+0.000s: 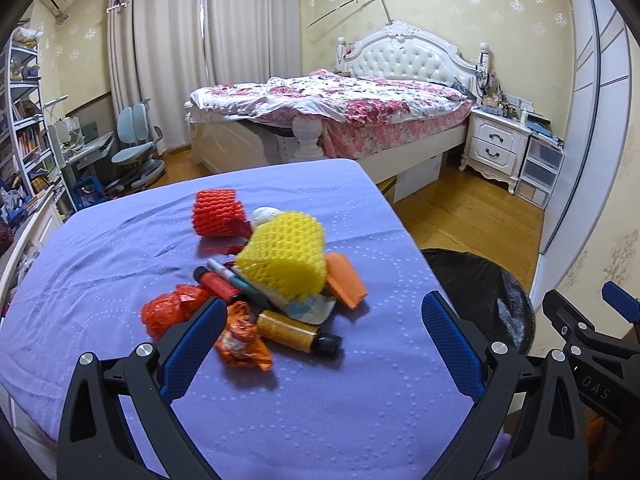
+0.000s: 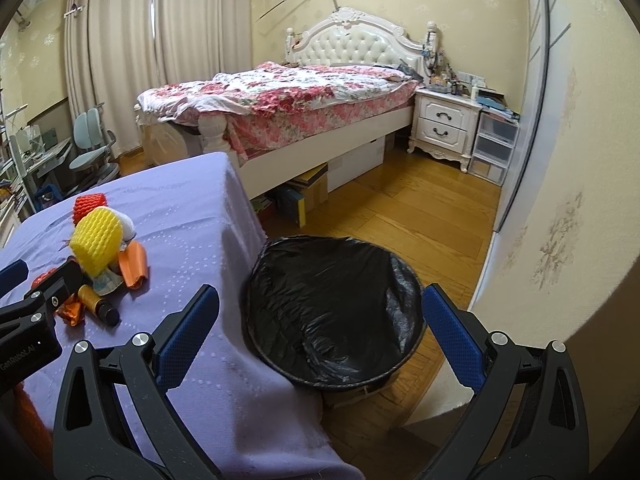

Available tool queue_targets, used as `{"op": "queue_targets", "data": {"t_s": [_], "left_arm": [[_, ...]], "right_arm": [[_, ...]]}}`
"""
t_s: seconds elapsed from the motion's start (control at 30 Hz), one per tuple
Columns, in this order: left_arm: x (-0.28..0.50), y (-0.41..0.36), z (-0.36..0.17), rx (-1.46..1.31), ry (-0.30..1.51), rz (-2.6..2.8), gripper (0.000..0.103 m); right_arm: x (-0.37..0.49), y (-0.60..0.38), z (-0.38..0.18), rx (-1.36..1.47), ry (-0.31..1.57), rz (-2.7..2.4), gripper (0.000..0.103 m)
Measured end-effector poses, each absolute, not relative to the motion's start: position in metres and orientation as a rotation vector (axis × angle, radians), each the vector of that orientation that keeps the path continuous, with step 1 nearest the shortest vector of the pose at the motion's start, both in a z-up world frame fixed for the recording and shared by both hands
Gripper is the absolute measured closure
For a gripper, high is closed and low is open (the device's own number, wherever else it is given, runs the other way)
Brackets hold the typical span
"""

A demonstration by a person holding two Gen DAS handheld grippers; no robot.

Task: Collect trash
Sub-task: 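Reach the left gripper to the orange crumpled wrapper and close on it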

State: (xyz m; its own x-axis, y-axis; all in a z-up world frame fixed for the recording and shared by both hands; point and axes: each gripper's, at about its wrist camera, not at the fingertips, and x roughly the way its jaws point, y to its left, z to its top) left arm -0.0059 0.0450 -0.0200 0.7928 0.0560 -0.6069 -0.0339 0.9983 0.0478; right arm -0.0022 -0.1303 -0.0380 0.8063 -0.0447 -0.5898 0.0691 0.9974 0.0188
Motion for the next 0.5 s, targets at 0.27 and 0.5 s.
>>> {"op": "queue_targets", "data": {"t_s": [0.27,0.5], "left_arm": [[-0.016,0.091,-0.026,0.009,0.684,0.127,0.007],[-0.02,0.13,-0.036,-0.033,0.72,0.2,0.009]], "right_arm": [[0.003,-0.093,-0.045,0.0,0.663,0.033,0.004],[0.008,-0.063,-0.048,-0.032,0.692,0.124,0.019]]}}
